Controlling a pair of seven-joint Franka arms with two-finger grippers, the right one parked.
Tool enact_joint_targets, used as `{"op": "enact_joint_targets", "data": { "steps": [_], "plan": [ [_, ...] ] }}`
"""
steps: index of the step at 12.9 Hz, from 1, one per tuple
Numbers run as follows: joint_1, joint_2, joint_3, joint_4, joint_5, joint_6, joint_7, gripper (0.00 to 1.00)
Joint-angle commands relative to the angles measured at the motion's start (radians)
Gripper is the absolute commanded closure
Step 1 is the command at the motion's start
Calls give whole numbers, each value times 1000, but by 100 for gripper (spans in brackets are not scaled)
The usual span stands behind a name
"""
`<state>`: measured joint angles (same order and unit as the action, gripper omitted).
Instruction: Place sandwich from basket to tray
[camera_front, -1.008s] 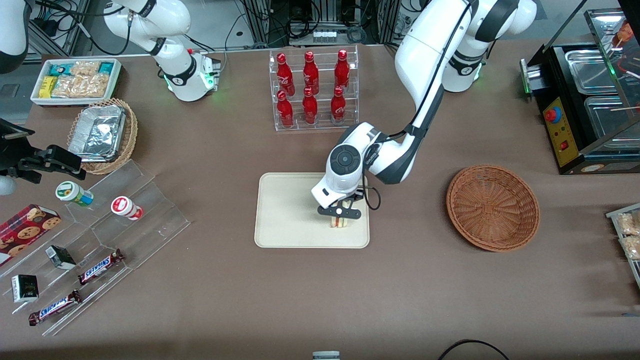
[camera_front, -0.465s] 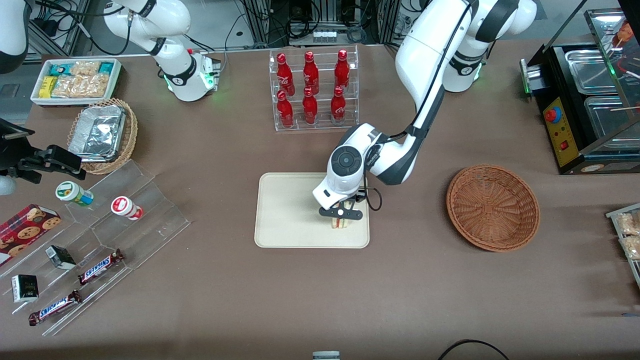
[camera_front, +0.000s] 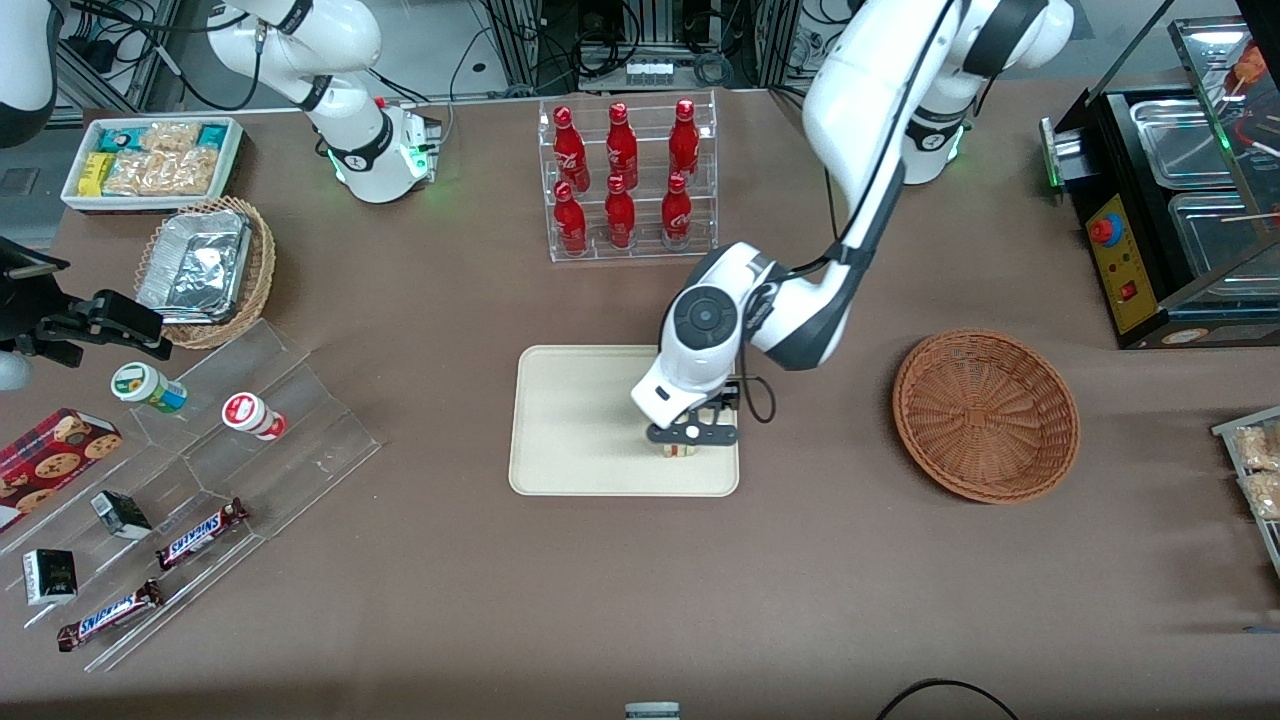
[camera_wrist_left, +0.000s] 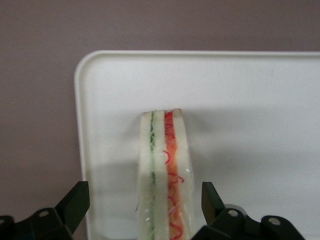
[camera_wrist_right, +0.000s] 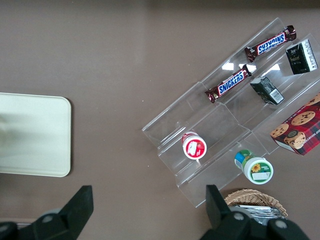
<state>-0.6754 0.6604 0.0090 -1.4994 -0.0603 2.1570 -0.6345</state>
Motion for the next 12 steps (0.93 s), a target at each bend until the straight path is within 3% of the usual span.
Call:
{"op": "enact_joint_targets", "data": {
  "steps": [1, 4, 9, 12],
  "plan": [
    [95, -146, -3, -24, -9, -147, 7, 0],
    [167, -235, -3, -38, 0, -242, 53, 0],
    [322, -422, -1, -198, 11, -281, 307, 0],
    [408, -488, -1, -213, 23, -346, 411, 0]
  ]
}}
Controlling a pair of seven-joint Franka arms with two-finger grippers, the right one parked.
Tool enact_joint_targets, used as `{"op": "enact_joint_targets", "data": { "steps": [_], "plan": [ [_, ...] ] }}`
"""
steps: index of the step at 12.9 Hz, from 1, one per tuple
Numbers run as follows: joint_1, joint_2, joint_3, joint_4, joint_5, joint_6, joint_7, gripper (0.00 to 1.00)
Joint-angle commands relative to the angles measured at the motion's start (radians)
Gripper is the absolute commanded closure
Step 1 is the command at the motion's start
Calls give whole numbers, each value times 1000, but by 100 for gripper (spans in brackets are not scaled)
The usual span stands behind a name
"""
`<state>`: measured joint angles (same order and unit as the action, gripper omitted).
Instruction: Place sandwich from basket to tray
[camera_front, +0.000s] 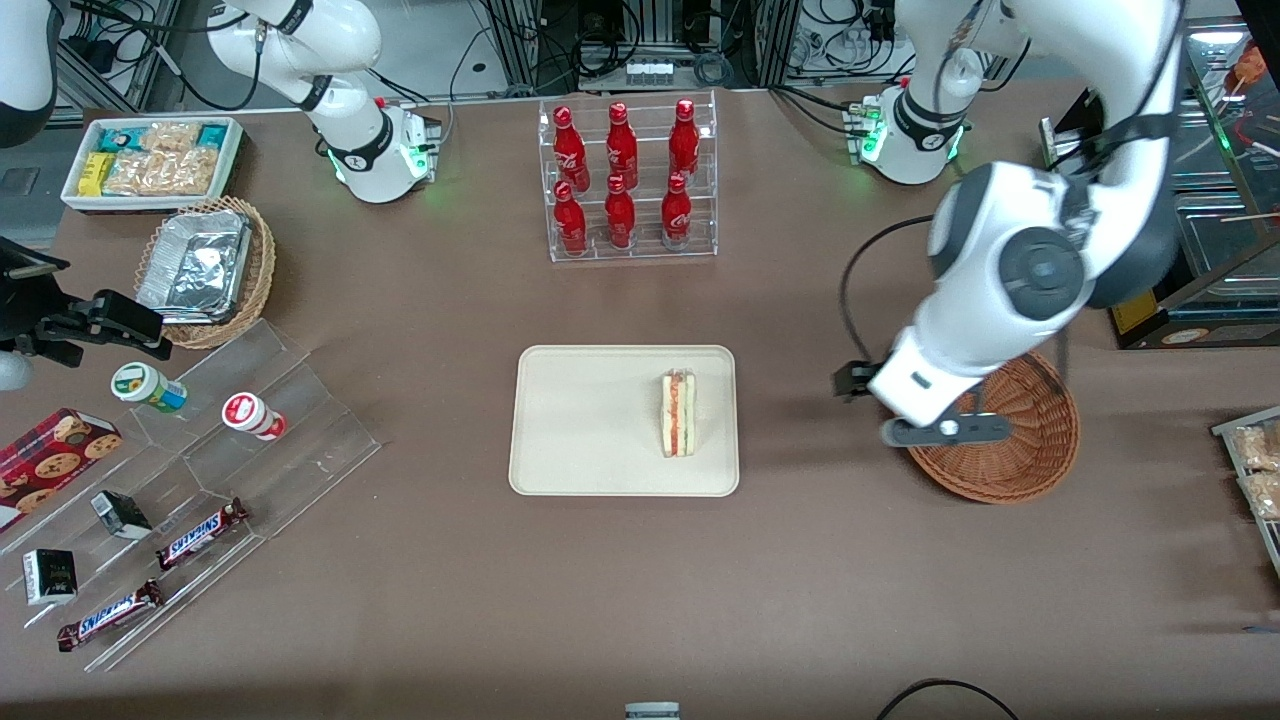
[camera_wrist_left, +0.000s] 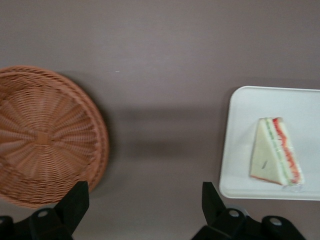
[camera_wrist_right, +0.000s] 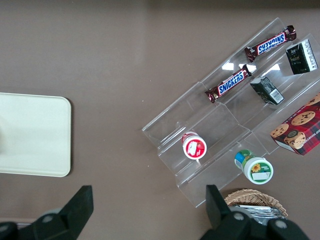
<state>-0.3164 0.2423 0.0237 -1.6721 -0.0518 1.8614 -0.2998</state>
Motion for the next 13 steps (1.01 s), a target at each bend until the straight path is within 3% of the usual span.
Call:
{"op": "enact_joint_targets", "data": {
  "steps": [1, 6, 13],
  "plan": [
    [78, -93, -16, -31, 13, -104, 150, 0],
    [221, -267, -24, -32, 20, -246, 186, 0],
    [235, -343, -25, 107, 98, -430, 327, 0]
  ]
}}
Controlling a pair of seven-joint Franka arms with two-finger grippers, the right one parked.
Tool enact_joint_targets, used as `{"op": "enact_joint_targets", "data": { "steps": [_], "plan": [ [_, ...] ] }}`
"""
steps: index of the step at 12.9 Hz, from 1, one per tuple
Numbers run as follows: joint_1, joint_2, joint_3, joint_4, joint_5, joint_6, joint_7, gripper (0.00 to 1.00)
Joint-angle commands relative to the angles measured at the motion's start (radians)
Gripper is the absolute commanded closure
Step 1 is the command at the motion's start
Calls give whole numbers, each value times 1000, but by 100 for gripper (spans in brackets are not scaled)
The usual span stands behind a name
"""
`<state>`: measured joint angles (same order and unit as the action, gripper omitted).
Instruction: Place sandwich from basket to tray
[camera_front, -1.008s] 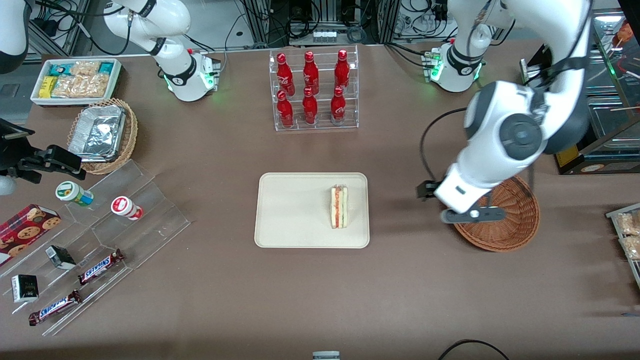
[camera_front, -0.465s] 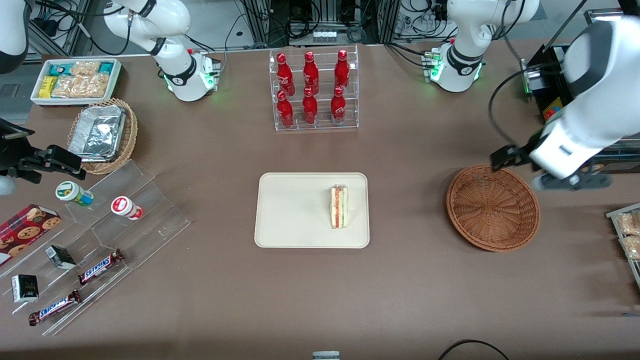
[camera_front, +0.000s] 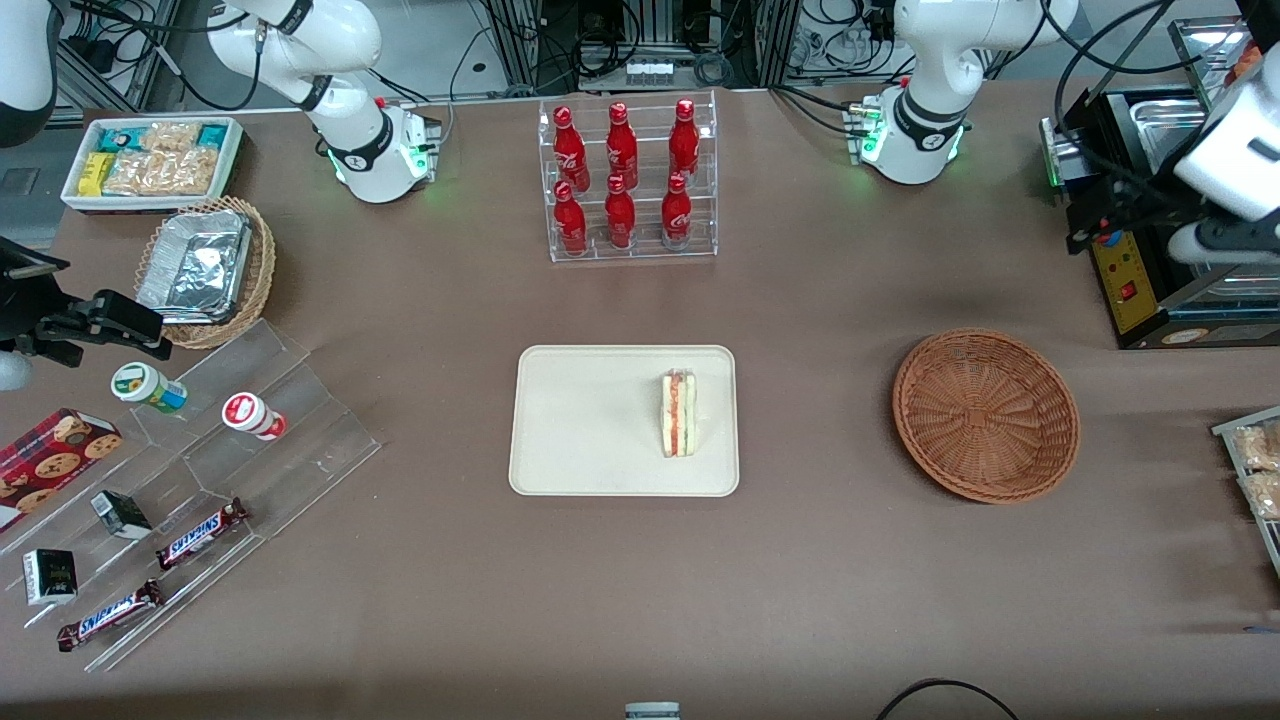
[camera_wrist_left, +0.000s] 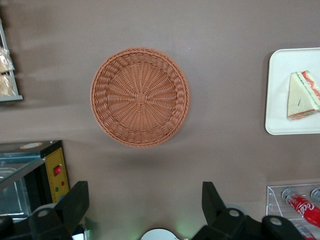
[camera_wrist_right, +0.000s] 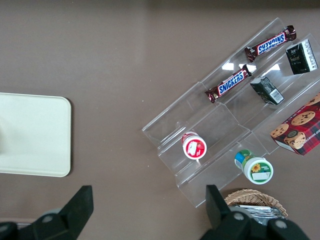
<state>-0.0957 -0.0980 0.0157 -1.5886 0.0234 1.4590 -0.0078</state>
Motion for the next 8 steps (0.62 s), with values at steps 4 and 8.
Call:
{"op": "enact_joint_targets", "data": {
  "steps": [4, 8],
  "plan": [
    [14, -15, -10, 13, 23, -20, 9, 0],
    [13, -11, -10, -7, 4, -11, -43, 0]
  ]
}}
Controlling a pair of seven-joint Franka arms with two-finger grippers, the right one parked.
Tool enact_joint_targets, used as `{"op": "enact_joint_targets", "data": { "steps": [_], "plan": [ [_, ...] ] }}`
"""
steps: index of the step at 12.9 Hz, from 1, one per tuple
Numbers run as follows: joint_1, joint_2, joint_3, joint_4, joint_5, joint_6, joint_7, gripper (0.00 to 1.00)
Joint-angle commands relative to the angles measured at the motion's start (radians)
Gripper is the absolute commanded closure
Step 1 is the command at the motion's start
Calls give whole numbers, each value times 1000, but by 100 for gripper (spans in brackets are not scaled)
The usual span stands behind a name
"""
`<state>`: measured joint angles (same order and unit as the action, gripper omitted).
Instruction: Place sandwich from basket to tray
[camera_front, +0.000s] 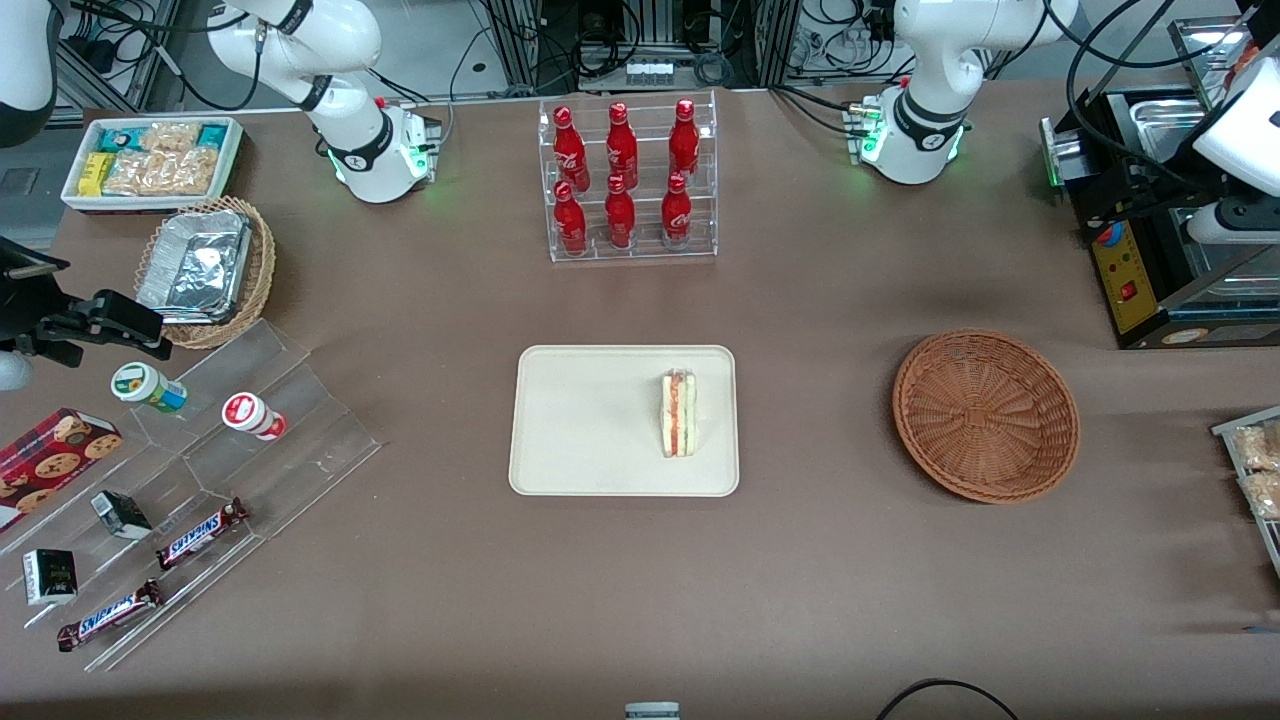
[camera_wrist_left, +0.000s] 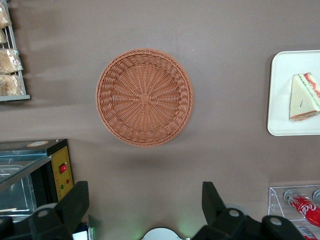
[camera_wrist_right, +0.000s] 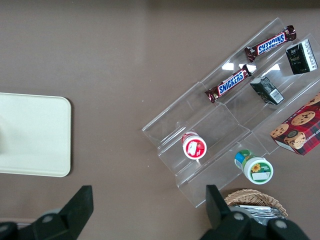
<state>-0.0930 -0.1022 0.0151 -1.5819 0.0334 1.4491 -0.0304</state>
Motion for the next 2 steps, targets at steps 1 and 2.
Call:
{"op": "enact_joint_targets", "data": {
  "steps": [1, 2],
  "plan": [
    [10, -8, -9, -15, -7, 1, -20, 0],
    [10, -7, -9, -15, -7, 1, -22, 0]
  ]
}}
